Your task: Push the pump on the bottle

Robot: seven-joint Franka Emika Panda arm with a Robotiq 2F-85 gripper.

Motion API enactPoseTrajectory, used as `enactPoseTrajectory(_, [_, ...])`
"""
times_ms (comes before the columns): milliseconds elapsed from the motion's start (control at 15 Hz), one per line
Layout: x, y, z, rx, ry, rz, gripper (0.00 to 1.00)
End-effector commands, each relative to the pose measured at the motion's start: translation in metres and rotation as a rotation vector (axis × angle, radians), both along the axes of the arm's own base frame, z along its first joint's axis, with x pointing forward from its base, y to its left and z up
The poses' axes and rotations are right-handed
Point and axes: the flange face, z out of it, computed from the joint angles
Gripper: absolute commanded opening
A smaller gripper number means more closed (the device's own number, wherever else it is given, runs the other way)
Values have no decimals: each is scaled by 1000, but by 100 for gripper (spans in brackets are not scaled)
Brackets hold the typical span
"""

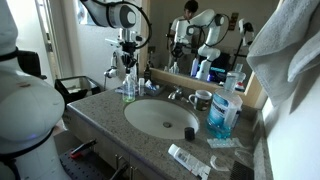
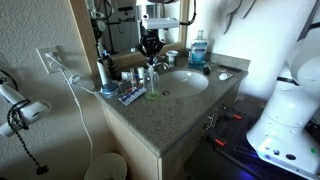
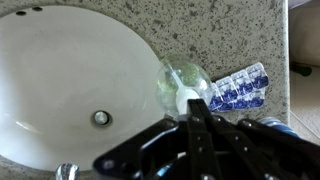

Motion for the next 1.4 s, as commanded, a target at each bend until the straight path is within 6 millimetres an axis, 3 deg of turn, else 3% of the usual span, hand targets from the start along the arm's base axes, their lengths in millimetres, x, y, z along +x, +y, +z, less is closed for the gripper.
enactPoseTrajectory(0, [-22, -2, -51, -9, 68, -30, 4])
enactPoseTrajectory(933, [-36, 2, -66, -15, 86, -35, 4])
enactPoseTrajectory(1333, [-28, 6, -58, -18, 51, -73, 4])
